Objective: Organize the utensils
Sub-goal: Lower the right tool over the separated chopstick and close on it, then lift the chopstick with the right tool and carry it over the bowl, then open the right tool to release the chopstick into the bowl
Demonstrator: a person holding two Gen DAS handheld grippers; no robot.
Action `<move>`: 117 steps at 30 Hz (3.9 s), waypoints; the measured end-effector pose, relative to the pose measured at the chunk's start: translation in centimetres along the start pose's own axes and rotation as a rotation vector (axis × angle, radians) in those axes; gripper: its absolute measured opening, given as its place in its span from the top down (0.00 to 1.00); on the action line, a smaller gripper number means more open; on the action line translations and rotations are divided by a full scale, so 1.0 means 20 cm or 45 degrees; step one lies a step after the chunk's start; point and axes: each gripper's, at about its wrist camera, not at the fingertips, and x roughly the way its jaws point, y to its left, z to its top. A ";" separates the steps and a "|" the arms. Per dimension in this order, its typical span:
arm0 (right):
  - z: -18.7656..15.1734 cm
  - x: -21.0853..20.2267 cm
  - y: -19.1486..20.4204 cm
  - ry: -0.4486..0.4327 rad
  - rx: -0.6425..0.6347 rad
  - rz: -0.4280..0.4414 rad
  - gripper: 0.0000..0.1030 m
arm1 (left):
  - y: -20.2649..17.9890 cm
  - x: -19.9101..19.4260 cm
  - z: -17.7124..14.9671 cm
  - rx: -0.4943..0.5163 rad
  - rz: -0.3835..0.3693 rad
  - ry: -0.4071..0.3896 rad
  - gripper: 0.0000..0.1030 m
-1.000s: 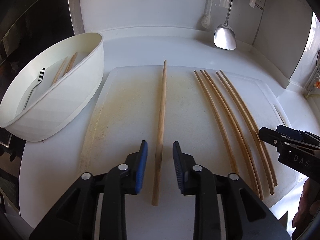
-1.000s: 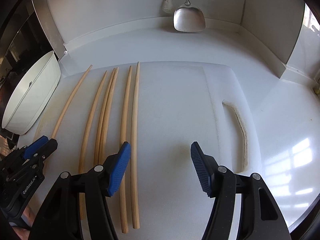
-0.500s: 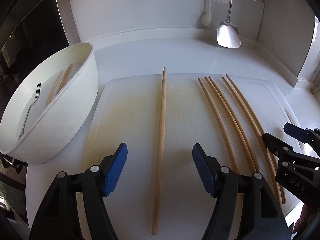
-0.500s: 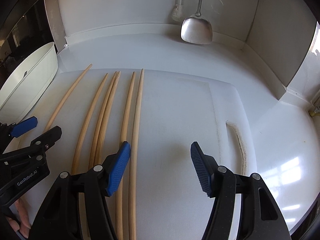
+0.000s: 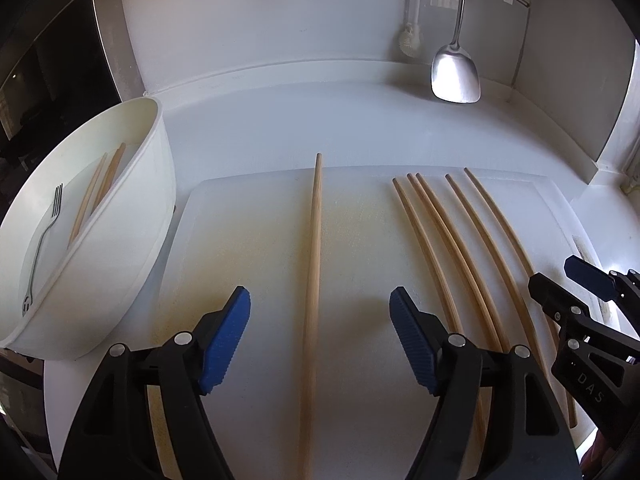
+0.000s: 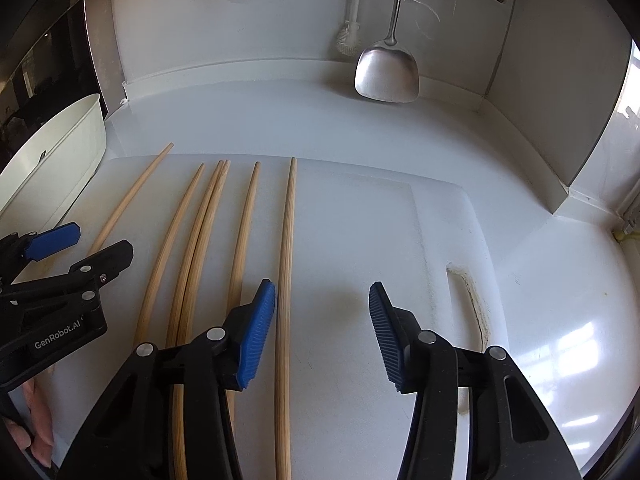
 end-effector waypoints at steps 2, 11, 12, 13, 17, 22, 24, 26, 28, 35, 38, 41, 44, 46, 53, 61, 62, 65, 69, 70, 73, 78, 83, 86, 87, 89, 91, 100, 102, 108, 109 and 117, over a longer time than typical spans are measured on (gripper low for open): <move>0.00 0.00 0.00 -0.001 -0.002 0.007 0.56 | 0.01 0.01 0.01 -0.018 -0.018 0.010 0.31; 0.01 0.00 0.08 0.007 -0.056 0.029 0.83 | -0.03 -0.01 0.02 0.026 -0.092 0.006 0.66; 0.02 0.00 0.09 0.008 -0.062 0.029 0.86 | -0.02 -0.01 0.02 0.019 -0.094 0.008 0.71; 0.02 0.00 0.10 0.009 -0.076 0.022 0.89 | -0.01 -0.02 0.02 0.011 -0.095 0.009 0.75; 0.01 -0.01 0.15 0.001 -0.150 -0.011 0.94 | 0.03 -0.01 0.02 -0.017 -0.119 0.020 0.92; 0.03 -0.01 0.12 0.018 -0.082 0.029 0.94 | 0.04 -0.02 0.02 -0.005 -0.125 0.027 0.93; 0.03 -0.02 0.10 0.024 -0.058 0.045 0.94 | 0.05 -0.03 0.01 -0.029 -0.145 0.041 0.93; 0.03 -0.04 0.09 0.019 -0.037 0.059 0.94 | 0.07 -0.04 0.01 -0.051 -0.151 0.047 0.93; 0.03 -0.06 0.08 0.011 -0.020 0.066 0.94 | 0.09 -0.06 0.01 -0.065 -0.160 0.046 0.93; 0.07 -0.17 0.08 -0.026 0.002 0.071 0.94 | 0.12 -0.17 0.02 -0.092 -0.191 0.022 0.93; 0.09 -0.21 0.09 -0.037 0.006 0.072 0.94 | 0.14 -0.22 0.03 -0.094 -0.189 0.014 0.93; 0.11 -0.26 0.12 -0.051 0.003 0.074 0.94 | 0.17 -0.28 0.04 -0.095 -0.183 -0.002 0.93; 0.14 -0.32 0.15 -0.079 -0.001 0.076 0.94 | 0.22 -0.34 0.05 -0.099 -0.174 -0.025 0.93; 0.17 -0.36 0.17 -0.102 0.003 0.087 0.94 | 0.25 -0.39 0.06 -0.107 -0.170 -0.046 0.93; 0.30 -0.47 0.31 -0.169 -0.076 0.189 0.94 | 0.39 -0.56 0.12 -0.178 -0.101 -0.113 0.93; 0.46 -0.48 0.58 -0.202 -0.242 0.408 0.94 | 0.63 -0.69 0.14 -0.353 0.073 -0.144 0.93; 0.48 -0.49 0.62 -0.208 -0.261 0.430 0.94 | 0.67 -0.71 0.13 -0.374 0.089 -0.148 0.93; 0.54 -0.48 0.75 -0.218 -0.297 0.477 0.94 | 0.81 -0.73 0.13 -0.426 0.146 -0.146 0.93; 0.62 -0.46 0.93 -0.220 -0.289 0.521 0.94 | 1.02 -0.71 0.15 -0.458 0.175 -0.146 0.93; 0.63 -0.46 0.98 -0.226 -0.286 0.520 0.94 | 1.08 -0.70 0.16 -0.452 0.176 -0.148 0.93; 0.69 -0.43 1.12 -0.217 -0.248 0.510 0.94 | 1.22 -0.65 0.22 -0.424 0.163 -0.144 0.93; 0.77 -0.33 1.33 -0.155 -0.190 0.487 0.94 | 1.42 -0.54 0.30 -0.395 0.117 -0.105 0.93; 0.79 -0.22 1.48 -0.082 -0.123 0.467 0.94 | 1.52 -0.42 0.35 -0.328 0.064 -0.050 0.93; 0.81 -0.15 1.53 -0.018 -0.091 0.477 0.94 | 1.56 -0.35 0.34 -0.333 0.040 -0.002 0.93; 0.81 -0.13 1.53 -0.003 -0.087 0.481 0.94 | 1.57 -0.33 0.34 -0.340 0.036 0.005 0.93; 0.82 -0.08 1.56 0.037 -0.090 0.491 0.94 | 1.58 -0.30 0.33 -0.352 0.027 0.026 0.93; 0.83 -0.04 1.58 0.073 -0.091 0.502 0.94 | 1.60 -0.27 0.32 -0.377 0.027 0.046 0.93; 0.86 0.15 1.62 0.240 -0.077 0.520 0.94 | 1.62 -0.13 0.29 -0.384 0.021 0.163 0.93; 0.86 0.19 1.62 0.273 -0.069 0.528 0.94 | 1.62 -0.11 0.30 -0.379 0.031 0.171 0.92; 0.87 0.25 1.63 0.339 -0.055 0.526 0.94 | 1.62 -0.08 0.32 -0.372 0.033 0.192 0.92; 0.87 0.25 1.63 0.340 -0.057 0.522 0.94 | 1.62 -0.08 0.32 -0.371 0.034 0.197 0.92; 0.87 0.23 1.60 0.334 -0.059 0.520 0.88 | 1.61 -0.09 0.32 -0.366 0.047 0.220 0.47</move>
